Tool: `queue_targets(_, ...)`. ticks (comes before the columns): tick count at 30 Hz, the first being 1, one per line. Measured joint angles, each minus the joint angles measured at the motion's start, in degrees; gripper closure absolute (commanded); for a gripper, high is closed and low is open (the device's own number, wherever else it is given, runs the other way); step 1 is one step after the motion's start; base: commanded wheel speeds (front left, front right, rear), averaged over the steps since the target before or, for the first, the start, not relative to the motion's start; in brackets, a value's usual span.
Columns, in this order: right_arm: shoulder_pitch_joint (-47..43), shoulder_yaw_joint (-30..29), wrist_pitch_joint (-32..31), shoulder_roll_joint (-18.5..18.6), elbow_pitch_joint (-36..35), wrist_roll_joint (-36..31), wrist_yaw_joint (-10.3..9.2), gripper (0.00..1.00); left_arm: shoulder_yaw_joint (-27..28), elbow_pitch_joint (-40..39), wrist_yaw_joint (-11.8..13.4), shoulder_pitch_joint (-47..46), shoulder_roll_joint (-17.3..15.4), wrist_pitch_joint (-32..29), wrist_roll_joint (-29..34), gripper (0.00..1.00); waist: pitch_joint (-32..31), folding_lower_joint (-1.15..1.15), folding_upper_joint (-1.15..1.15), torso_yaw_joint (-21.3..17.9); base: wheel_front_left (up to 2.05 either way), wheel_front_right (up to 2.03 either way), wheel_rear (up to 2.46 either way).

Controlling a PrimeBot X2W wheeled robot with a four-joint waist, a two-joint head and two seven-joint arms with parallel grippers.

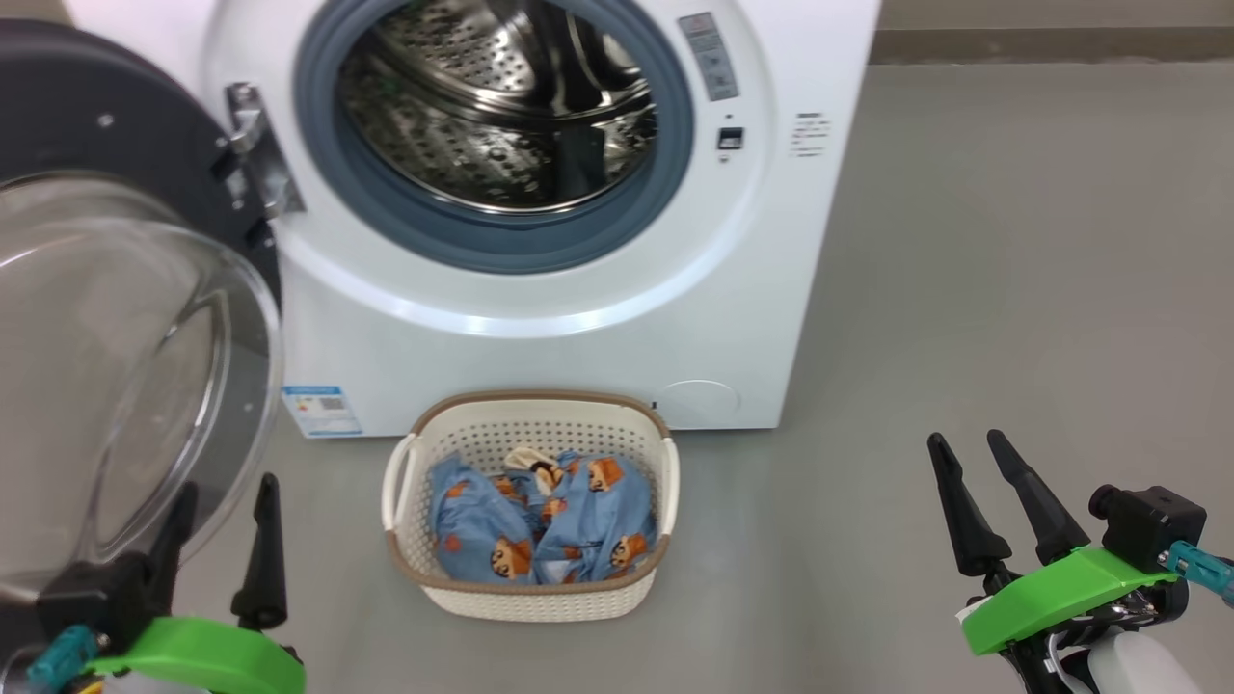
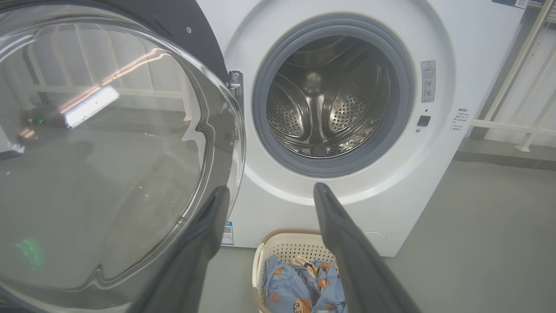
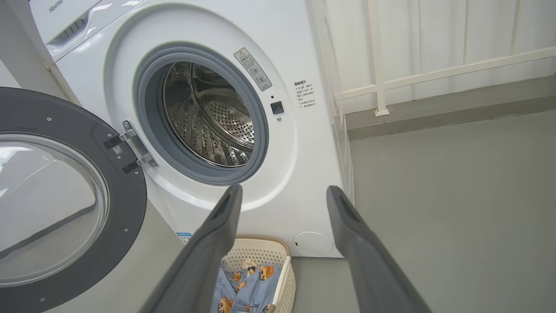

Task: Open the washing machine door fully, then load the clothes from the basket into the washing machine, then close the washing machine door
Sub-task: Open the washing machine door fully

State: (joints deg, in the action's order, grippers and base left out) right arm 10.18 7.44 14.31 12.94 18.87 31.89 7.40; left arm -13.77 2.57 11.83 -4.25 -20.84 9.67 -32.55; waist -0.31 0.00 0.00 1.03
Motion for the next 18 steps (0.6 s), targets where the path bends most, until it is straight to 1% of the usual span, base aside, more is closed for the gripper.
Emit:
queue_targets(3,0.0,0.3,0.0,0.4,0.1,0.0,0.0,0.0,-0.7,0.2,-0.2,0.7,0.7,1.1,0.0,0.0,-0.1,0.0,0.0,-1.7,0.0,0.0,0.0)
queue_targets(5,0.0,0.5,0.0,0.8,0.3,0.0,0.0,0.0,-0.9,0.3,-1.1,0.9,1.1,2.0,0.0,0.0,-0.2,0.0,0.0,-2.7,0.0,0.0,0.0)
queue_targets(9,0.2,0.4,0.0,1.1,0.3,-0.2,0.0,0.0,-0.9,1.4,-2.1,0.9,2.2,3.5,0.0,0.0,-0.2,0.0,0.0,-4.5,0.0,0.0,0.0)
queue_targets(13,0.4,0.4,0.0,1.4,0.3,-1.2,0.0,0.0,-0.9,3.0,-2.1,1.0,3.0,4.0,0.6,0.0,-0.2,0.0,0.0,-6.1,0.0,0.0,0.0)
queue_targets(18,0.5,0.4,0.0,1.7,0.3,-1.7,0.0,0.0,-0.7,3.6,-2.1,1.0,4.1,4.5,1.2,0.0,-0.2,0.0,0.0,-6.7,0.0,0.0,0.0)
